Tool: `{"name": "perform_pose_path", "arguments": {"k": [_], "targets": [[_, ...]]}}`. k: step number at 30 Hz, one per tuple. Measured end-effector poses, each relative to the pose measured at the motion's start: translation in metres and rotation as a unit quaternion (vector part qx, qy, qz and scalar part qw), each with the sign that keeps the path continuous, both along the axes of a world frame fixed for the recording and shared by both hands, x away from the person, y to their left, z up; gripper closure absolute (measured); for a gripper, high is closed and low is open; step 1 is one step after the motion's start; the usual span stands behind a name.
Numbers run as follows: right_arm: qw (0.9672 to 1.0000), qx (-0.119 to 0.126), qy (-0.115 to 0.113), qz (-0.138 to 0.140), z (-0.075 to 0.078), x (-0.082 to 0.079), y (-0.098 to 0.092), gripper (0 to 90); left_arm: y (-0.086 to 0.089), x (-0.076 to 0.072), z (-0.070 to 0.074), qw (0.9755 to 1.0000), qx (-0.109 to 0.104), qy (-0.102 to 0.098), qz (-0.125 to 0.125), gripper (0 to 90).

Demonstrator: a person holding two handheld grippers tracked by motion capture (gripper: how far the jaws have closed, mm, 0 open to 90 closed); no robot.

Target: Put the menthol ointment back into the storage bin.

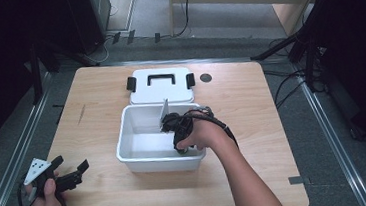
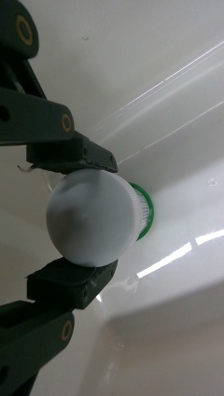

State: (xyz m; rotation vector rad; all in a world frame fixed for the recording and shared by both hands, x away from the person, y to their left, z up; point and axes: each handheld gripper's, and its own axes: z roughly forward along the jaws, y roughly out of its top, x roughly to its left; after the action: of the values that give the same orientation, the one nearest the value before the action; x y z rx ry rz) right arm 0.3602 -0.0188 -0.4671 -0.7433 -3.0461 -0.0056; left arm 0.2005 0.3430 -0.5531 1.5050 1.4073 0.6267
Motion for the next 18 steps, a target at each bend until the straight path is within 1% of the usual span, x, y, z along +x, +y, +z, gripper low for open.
{"name": "perform_pose_path", "arguments": {"k": [10,12,13,14,15,18], "targets": [[1.0000,0.002,-0.001,0.001,0.0005,-0.0001,-0.0003,50.4,0.0000,0.0000,0.0000,1.0000,0.000,0.000,0.000,0.0],[1.0000,0.004,-0.001,-0.002,0.0010,-0.0004,-0.0002,48.3,0.0001,0.0000,0.0000,1.0000,0.000,0.001,0.000,0.0],[1.0000,0.003,-0.006,0.003,0.0020,-0.0009,-0.0002,45.1,0.0002,0.0000,0.0000,1.0000,0.000,0.001,0.000,0.0],[1.0000,0.003,-0.006,0.003,0.0020,-0.0009,-0.0002,45.1,0.0002,0.0000,0.0000,1.0000,0.000,0.001,0.000,0.0],[0.9999,0.004,-0.011,0.002,0.0034,-0.0026,0.0006,41.9,0.0001,0.0001,0.0000,1.0000,-0.001,0.001,0.000,0.0],[0.9998,0.005,-0.017,0.004,0.0069,-0.0041,0.0006,41.0,0.0000,0.0002,0.0000,1.0000,-0.001,0.001,0.000,0.0]]}}
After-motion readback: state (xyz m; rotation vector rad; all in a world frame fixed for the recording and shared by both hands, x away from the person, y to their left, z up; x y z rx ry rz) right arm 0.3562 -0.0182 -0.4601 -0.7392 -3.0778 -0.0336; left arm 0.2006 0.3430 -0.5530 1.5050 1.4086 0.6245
